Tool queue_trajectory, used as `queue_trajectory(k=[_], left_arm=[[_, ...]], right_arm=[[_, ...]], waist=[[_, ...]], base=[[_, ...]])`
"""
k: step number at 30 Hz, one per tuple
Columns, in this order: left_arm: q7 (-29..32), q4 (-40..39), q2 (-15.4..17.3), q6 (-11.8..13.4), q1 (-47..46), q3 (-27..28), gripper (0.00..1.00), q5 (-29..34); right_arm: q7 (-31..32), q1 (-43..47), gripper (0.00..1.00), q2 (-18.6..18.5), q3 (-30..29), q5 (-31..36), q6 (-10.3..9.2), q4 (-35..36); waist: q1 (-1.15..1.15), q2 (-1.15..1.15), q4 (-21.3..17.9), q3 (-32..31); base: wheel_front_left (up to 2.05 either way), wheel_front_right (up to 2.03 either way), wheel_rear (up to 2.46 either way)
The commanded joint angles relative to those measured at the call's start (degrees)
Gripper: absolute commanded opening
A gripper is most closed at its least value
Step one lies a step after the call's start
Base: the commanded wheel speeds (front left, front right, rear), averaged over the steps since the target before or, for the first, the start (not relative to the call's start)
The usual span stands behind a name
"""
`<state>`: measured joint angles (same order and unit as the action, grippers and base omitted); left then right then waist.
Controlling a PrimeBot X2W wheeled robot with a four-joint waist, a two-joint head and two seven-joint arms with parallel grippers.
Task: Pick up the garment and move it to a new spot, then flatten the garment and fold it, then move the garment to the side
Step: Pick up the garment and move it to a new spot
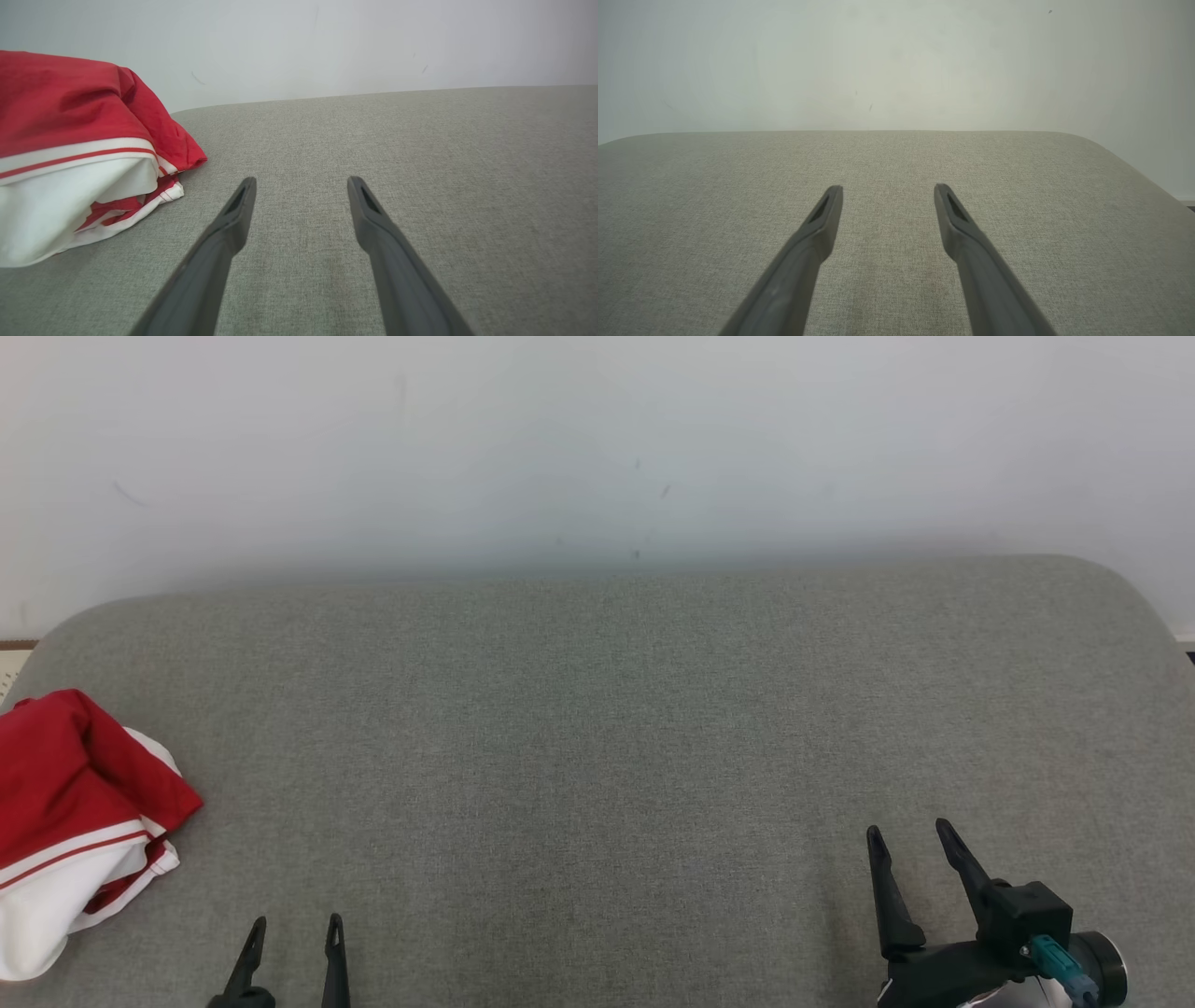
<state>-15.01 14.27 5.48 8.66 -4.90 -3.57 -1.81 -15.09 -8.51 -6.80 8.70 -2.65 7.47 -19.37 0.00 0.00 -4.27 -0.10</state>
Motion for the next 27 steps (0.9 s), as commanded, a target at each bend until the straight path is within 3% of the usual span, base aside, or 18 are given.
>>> queue_trajectory(k=[1, 17, 27], left_arm=[[-0.3, 0.0, 0.0, -0.1, 0.4, 0.3, 1.00, -0.1], [-0.3, -0.2, -1.3, -0.7, 0.9, 3.4, 1.00, -0.3], [-0.3, 0.7, -1.6, -1.1, 1.9, 5.9, 1.00, -0.2]], right_arm=[[-0.1, 0.8, 1.00, 0.2, -0.1, 0.3, 0.04, 0.0], [-0.1, 0.1, 1.00, -0.2, 1.2, -0.5, 0.04, -0.1], [-0.1, -0.1, 1.00, -1.0, 3.9, -2.1, 0.04, 0.8]], waist=[[0.00, 0.00, 0.0, 0.0], [0.00, 0.00, 2.3, 0.6], [0.00, 0.00, 11.2, 1.3]], base=[[0.00, 0.00, 0.00], [0.00, 0.00, 0.00], [0.00, 0.00, 0.00]])
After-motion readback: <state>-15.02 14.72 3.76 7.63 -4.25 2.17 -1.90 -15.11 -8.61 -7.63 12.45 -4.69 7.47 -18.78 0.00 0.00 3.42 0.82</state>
